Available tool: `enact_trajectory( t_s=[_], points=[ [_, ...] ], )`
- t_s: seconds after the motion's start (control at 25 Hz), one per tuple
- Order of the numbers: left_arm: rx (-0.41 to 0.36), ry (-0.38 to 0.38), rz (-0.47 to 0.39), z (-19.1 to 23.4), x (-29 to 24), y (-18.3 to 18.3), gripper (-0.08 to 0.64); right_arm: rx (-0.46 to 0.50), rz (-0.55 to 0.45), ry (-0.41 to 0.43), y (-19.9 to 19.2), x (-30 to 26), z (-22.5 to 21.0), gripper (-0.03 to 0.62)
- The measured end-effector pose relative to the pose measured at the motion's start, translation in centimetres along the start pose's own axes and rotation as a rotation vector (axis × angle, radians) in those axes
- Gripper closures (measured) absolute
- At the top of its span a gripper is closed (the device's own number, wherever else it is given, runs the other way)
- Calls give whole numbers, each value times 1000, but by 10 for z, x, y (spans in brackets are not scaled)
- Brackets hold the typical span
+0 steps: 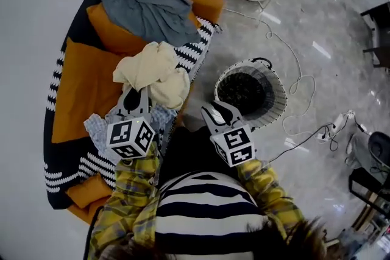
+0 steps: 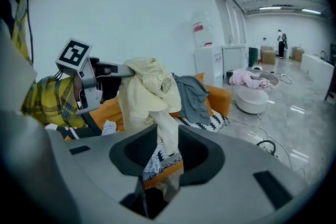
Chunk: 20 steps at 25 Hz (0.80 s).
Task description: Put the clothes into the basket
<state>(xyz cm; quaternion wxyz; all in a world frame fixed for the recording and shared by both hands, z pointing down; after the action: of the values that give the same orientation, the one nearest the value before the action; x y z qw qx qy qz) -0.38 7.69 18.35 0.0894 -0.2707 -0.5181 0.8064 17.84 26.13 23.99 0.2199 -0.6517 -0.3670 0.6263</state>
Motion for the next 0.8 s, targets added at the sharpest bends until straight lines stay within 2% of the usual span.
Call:
enact_trajectory(
  t_s=[0.36,0.6,0.8],
  points=[
    [-93,-304,36,-130,-72,-4,522,-151,-29,-190,-49,66,-88,456],
    [-130,-446,100,-196,-113,-23,522,-226,-36,-280,-77,97,-129,456],
    [-159,-536,195,-233,-143,-57,522,-286,-31,-340,-100,111,-153,456]
  ],
)
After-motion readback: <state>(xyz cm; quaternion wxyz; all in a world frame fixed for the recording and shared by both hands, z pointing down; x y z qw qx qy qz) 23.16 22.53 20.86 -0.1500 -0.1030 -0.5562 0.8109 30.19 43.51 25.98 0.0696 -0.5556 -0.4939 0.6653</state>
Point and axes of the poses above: the fingertips, and each gripper's own axes: x backward along the fingers, z to its left, y out of its top, the point moved 10 cm from there along x, backward along the fingers, and after that the axes turned 12 degrees about -y, right-handed, at the moved point
